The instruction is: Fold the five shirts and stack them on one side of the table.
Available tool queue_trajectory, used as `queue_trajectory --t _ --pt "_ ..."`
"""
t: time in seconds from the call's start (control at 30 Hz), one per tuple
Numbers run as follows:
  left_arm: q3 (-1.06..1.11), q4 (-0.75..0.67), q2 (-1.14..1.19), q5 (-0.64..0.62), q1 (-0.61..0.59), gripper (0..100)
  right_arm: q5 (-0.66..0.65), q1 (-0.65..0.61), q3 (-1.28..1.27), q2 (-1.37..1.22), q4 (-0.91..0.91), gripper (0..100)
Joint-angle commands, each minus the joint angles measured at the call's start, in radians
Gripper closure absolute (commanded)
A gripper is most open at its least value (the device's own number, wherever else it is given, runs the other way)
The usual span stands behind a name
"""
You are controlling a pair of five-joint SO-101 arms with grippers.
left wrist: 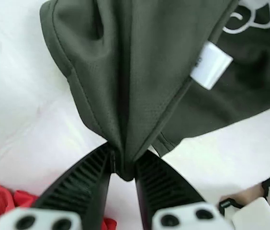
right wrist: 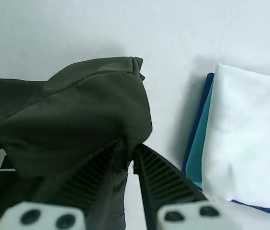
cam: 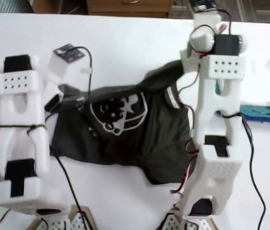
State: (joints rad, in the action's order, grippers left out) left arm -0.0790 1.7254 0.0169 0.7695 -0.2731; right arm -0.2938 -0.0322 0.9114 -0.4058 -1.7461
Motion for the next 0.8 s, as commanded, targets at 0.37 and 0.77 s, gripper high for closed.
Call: queue_trajectory --t 0.37,0.77 --pt "0.679 -0.275 -0.416 0.066 -0.011 97 -0.184 0.015 -1.292 0.990 0.309 97.8" --pt "0.949 -0.511 -0.414 0.068 -0.009 97 -0.302 0.099 -1.834 1.351 0.441 97.8"
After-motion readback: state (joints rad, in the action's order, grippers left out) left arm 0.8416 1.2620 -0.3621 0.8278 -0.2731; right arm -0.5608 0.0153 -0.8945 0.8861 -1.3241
